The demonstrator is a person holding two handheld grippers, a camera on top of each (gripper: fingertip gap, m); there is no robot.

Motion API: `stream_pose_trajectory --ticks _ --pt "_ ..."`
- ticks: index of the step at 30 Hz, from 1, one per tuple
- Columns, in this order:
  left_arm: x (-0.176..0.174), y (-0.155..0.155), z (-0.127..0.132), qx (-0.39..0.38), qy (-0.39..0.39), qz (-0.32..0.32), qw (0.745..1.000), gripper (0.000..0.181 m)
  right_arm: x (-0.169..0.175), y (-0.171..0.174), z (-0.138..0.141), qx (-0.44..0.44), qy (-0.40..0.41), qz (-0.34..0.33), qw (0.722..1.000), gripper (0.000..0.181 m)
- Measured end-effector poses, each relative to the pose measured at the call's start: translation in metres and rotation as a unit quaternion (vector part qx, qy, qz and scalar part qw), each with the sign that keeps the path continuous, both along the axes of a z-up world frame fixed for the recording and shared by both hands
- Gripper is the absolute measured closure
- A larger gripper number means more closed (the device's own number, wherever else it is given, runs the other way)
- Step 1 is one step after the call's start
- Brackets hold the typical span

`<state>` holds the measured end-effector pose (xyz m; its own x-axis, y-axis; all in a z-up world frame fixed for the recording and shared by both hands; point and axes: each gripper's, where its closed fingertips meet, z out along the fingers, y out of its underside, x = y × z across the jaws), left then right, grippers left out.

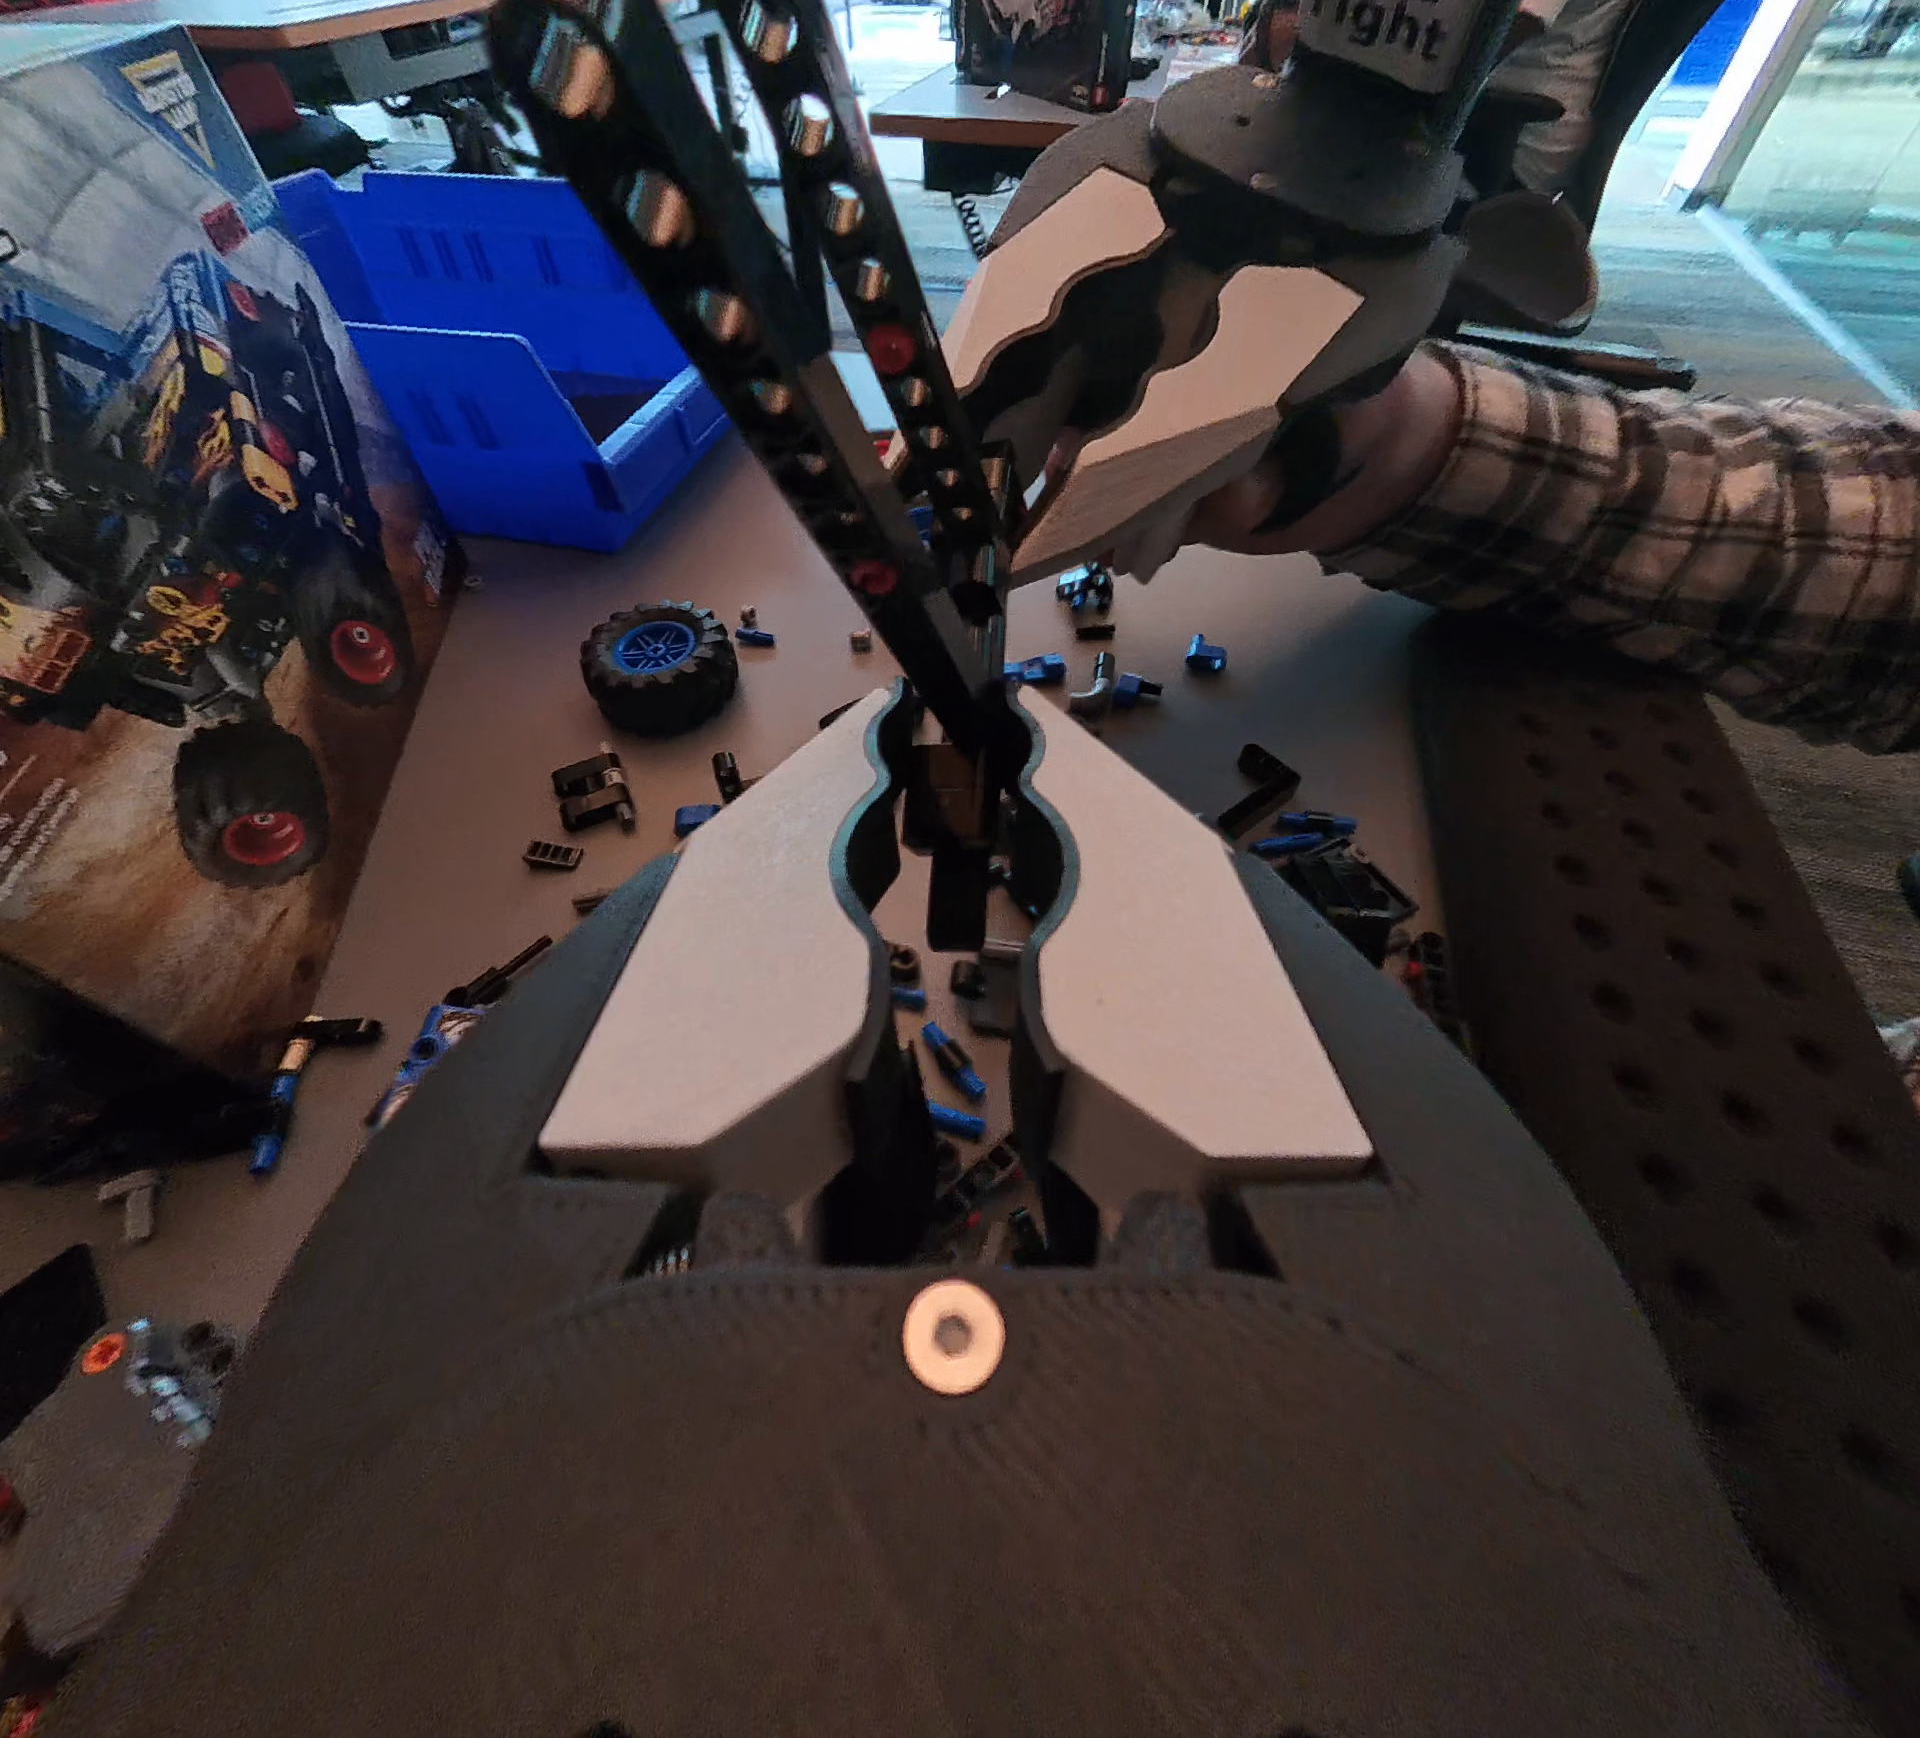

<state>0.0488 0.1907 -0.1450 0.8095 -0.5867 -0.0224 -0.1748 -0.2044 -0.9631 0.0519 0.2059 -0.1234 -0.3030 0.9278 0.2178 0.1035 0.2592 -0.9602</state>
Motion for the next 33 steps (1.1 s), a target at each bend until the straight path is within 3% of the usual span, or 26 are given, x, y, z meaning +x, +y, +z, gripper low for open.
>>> stream_pose_trajectory --ticks 11,18,24,29,33 --pt "-0.003 0.003 -0.001 0.011 -0.004 0.002 1.000 0.162 0.000 -0.014 0.011 0.166 0.050 -0.050 0.984 0.160" --pt "-0.001 0.005 -0.010 0.009 0.016 -0.003 1.000 0.159 0.002 -0.036 0.015 0.213 0.073 -0.025 0.974 0.167" --pt "0.003 0.000 -0.004 0.015 0.002 -0.024 1.000 0.159 0.005 -0.040 0.023 0.171 0.088 -0.010 0.981 0.167" --pt "-0.001 -0.002 0.005 0.013 -0.049 -0.026 0.998 0.175 0.013 -0.020 0.034 0.075 0.098 -0.005 0.992 0.159" --pt "-0.004 -0.003 0.014 0.019 -0.087 -0.028 0.996 0.174 0.015 -0.008 0.034 0.053 0.095 -0.024 0.994 0.157"
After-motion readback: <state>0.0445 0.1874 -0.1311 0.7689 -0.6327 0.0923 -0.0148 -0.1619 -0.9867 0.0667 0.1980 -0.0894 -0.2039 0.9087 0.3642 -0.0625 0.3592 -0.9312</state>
